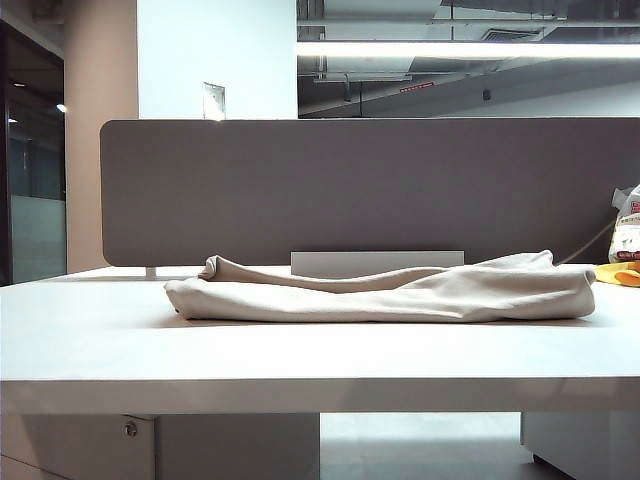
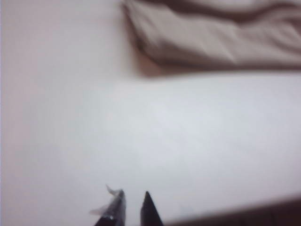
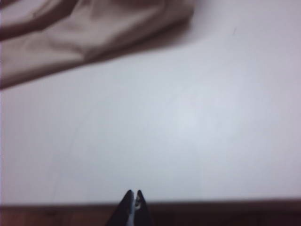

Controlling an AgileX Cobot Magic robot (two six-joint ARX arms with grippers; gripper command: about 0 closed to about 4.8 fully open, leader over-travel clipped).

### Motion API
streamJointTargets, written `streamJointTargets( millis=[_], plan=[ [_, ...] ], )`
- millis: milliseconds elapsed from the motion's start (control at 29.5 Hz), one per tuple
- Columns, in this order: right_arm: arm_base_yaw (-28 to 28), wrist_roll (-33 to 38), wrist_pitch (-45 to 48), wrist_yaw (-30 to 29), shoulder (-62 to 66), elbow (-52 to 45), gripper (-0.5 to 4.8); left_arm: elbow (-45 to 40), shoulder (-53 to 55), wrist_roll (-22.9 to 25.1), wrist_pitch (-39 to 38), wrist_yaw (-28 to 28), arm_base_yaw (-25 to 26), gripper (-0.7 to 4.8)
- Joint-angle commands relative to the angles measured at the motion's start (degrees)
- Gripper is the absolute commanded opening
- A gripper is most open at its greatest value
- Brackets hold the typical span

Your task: Fold the bottom side of the T-shirt horizontally towards the center, about one-third of the way, then fold the sleeve back towards the center, creating a straight line along the edge of the T-shirt, and finally fold the bottom of the T-shirt up towards the top, creating a neat rectangle.

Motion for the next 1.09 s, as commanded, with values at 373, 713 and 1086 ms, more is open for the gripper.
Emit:
streamJointTargets(
  millis=[373, 713, 1086],
  plan=[
    [-0.11, -0.04, 4.66, 3.17, -0.07, -0.24, -0.06, 0.24, -0.02, 0.22, 2.05, -3.61, -0.04, 0.53],
    [-0.11, -0.04, 4.66, 3.17, -0.07, -0.24, -0.06, 0.20, -0.37, 1.81, 1.57, -4.70, 0.09, 0.52],
    [-0.11, -0.04, 4.66, 3.17, -0.02, -0.24, -0.06, 0.17, -16.92, 3.06, -8.79, 5.73, 18.58, 0.53]
  ],
)
